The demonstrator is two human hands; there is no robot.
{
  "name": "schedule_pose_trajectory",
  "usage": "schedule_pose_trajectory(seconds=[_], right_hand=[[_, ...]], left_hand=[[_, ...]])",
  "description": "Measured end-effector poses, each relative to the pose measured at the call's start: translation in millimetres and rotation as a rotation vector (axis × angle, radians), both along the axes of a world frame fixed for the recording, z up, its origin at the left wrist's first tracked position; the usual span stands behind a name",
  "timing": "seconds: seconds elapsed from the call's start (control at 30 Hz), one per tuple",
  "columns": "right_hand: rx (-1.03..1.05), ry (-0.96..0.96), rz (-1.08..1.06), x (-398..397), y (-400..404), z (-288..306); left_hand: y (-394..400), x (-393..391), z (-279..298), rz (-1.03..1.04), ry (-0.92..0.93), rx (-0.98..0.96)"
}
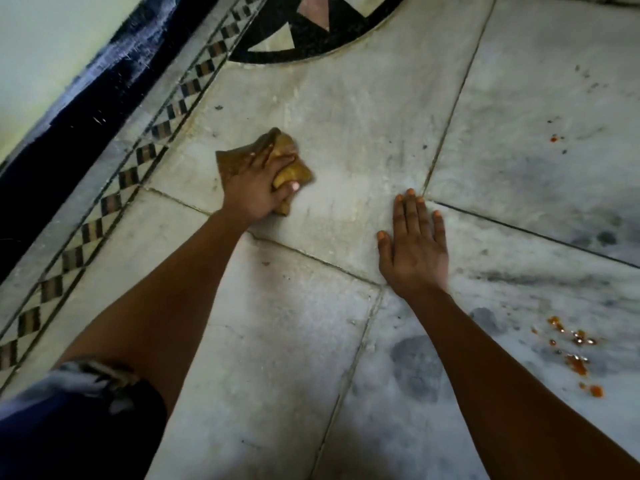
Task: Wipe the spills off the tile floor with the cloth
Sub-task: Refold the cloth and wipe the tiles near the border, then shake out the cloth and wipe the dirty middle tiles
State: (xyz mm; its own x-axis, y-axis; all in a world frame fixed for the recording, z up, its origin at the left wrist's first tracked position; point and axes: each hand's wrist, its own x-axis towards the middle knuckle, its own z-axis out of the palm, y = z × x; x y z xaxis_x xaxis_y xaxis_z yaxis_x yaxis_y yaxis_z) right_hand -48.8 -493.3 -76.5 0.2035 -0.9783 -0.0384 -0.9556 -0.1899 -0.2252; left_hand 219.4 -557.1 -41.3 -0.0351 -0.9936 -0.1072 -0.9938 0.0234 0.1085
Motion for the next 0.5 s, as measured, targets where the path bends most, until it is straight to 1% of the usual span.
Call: schedule_pose_trajectory(seconds=[0.07,0.13,0.2,0.23,0.27,0.3,0.33,0.4,0.47,0.5], right_hand=[[0.044,-0.004,0.008,-1,-1,3],[0.128,-0.040,0.012,-5,-5,7],[0.277,-0.206,-0.006,-12,-10,19],[0.348,-0.330,-0.028,-17,-10,26],[0.394,-0.458,-0.059,-25,-6,35],[0.425,-0.561,-0.089,-33,2,45],[0.437,-0.617,-0.118,-43,12,58],[0.432,-0.664,-0.156,-58,29,81],[0.409,-0.721,-0.205,-74,46,112],[0.380,-0.752,-0.243,-83,51,129]], left_hand=[[15,-15,9,-0.108,0.038,-0.029],[39,-32,20,-0.126,0.061,-0.009],[63,-52,27,-0.119,0.087,0.032],[74,-60,29,-0.107,0.160,0.060],[84,-69,34,-0.090,0.274,0.081],[93,-77,39,-0.058,0.426,0.104],[99,-87,47,-0.005,0.593,0.122],[106,-105,65,0.126,0.887,0.173],[109,-129,95,0.181,1.057,0.216],[108,-145,115,0.177,1.127,0.226]])
